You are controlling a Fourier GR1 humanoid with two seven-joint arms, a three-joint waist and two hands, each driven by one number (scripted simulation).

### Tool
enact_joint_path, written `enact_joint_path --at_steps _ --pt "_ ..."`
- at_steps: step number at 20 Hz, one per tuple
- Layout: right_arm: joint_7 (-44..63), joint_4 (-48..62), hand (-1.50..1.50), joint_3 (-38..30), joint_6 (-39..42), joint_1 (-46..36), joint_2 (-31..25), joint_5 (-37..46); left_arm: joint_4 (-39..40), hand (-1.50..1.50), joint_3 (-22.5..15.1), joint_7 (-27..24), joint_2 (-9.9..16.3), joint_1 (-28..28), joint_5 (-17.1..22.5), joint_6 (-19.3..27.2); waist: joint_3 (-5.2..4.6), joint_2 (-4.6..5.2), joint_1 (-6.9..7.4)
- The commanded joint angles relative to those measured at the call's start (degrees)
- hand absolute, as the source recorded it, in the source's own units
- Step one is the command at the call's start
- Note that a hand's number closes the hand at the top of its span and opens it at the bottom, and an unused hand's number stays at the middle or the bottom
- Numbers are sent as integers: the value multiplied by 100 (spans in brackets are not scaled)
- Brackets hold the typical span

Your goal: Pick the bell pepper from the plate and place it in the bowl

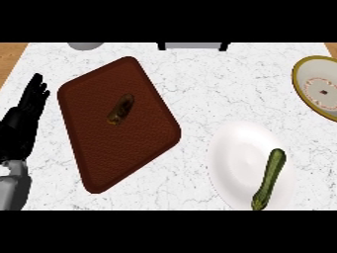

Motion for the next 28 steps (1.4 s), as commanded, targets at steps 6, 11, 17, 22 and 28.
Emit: enact_joint_path --at_steps 6,11,17,22,28 --pt "-1324 3067 150 51 -742 -1509 120 619 69 0 -9 -331 -92 88 61 -203 10 60 159" --pt "-1818 4051 150 -61 -1021 -1904 28 764 145 0 -2 -15 -59 -331 -13 -116 24 121 253" --pt "-726 4666 150 588 -1272 -2032 -156 1685 235 0 -113 -149 -131 -356 -68 -158 21 200 404" --pt "-1337 5105 -150 538 -775 -1980 -294 1637 165 0 -172 -257 -233 -215 -47 -175 45 226 452" --pt "-1811 5455 -150 -205 418 -2369 -242 819 237 0 -90 -154 -125 -385 -63 -181 48 173 338"
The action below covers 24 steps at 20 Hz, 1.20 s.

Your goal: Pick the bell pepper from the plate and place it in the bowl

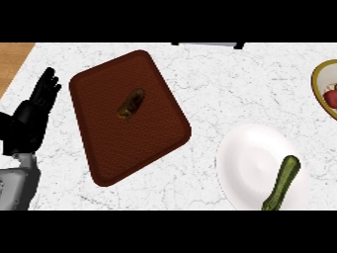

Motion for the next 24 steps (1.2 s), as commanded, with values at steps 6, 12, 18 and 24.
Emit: enact_joint_path --at_steps 6,12,18,24 --pt "-96 771 -150 -1710 1766 -363 -388 -1740 -118 0 53 78 34 88 40 -10 20 -34 -87" --pt "160 859 -150 -1880 2447 48 -1024 -1921 -198 0 11 118 -63 128 -28 119 43 21 -84" --pt "310 765 -150 -2006 3012 294 -1328 -2067 -133 0 79 -2 -23 117 -9 97 62 42 -157" --pt "371 648 -150 -2214 3585 498 -1371 -2307 -65 0 190 -23 -6 218 60 94 80 11 -227"
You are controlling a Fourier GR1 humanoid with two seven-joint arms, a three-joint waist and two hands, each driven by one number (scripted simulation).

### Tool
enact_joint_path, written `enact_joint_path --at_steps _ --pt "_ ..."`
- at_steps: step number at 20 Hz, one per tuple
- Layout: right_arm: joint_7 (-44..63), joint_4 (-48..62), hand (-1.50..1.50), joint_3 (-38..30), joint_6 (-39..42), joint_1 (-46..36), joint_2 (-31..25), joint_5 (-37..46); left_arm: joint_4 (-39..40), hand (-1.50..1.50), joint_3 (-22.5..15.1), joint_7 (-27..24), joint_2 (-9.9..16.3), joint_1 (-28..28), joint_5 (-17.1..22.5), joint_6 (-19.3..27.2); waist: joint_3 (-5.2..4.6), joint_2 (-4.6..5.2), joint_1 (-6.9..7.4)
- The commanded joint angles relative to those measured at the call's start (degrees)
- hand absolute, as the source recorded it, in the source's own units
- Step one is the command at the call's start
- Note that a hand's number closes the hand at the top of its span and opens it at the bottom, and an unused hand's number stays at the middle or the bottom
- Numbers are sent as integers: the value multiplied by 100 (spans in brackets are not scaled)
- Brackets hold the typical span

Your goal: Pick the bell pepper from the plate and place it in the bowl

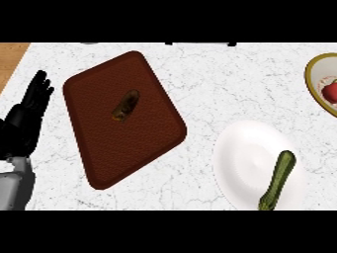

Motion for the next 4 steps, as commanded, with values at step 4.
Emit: enact_joint_path --at_steps 4 --pt "-291 -123 -150 -262 1302 192 -166 -306 19 0 -34 -9 -33 67 10 -33 6 -38 -77"
